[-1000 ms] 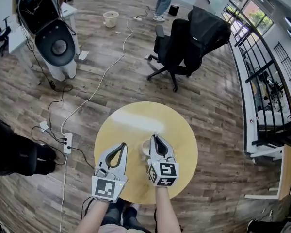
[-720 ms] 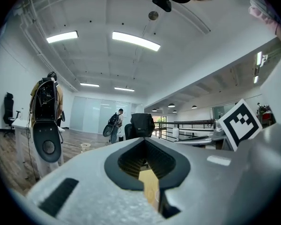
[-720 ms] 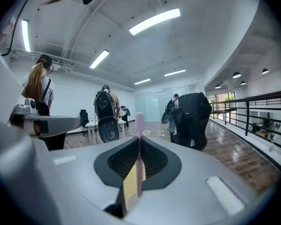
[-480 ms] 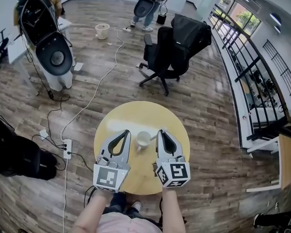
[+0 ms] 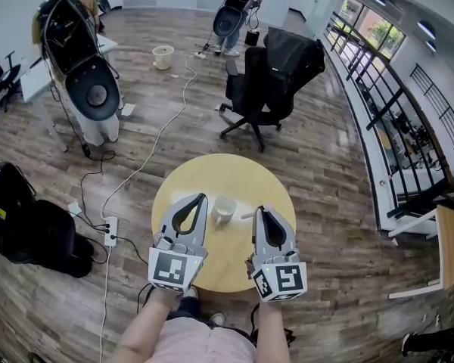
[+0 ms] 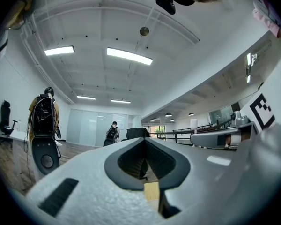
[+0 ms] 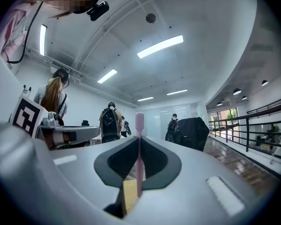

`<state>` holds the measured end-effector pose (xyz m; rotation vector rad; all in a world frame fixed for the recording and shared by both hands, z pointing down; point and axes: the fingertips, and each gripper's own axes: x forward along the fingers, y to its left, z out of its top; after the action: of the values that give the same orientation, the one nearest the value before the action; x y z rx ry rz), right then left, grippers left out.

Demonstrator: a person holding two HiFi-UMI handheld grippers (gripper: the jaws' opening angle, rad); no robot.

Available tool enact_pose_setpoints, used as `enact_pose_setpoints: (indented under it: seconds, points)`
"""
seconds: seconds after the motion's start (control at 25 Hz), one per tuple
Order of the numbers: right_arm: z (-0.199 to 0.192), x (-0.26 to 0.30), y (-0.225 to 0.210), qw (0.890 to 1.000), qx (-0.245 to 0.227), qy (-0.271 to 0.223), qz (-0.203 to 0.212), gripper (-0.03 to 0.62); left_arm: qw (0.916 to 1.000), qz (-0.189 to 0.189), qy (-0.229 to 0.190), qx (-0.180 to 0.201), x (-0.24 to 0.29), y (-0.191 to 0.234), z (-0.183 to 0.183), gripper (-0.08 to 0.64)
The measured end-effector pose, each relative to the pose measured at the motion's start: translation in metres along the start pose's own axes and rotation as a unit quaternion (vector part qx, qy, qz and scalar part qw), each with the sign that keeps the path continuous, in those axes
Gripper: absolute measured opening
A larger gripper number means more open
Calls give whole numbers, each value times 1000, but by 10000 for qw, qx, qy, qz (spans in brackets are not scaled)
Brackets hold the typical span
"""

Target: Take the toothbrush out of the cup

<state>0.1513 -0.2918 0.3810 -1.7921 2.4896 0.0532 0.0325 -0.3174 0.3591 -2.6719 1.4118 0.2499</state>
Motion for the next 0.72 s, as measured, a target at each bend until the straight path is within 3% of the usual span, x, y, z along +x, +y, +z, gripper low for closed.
enact_pose_setpoints:
  seconds: [0.72]
  points:
    - [1,-20,12,10000,75,17,62,20,9997,-51,-218,23,-11,-18,14,-2]
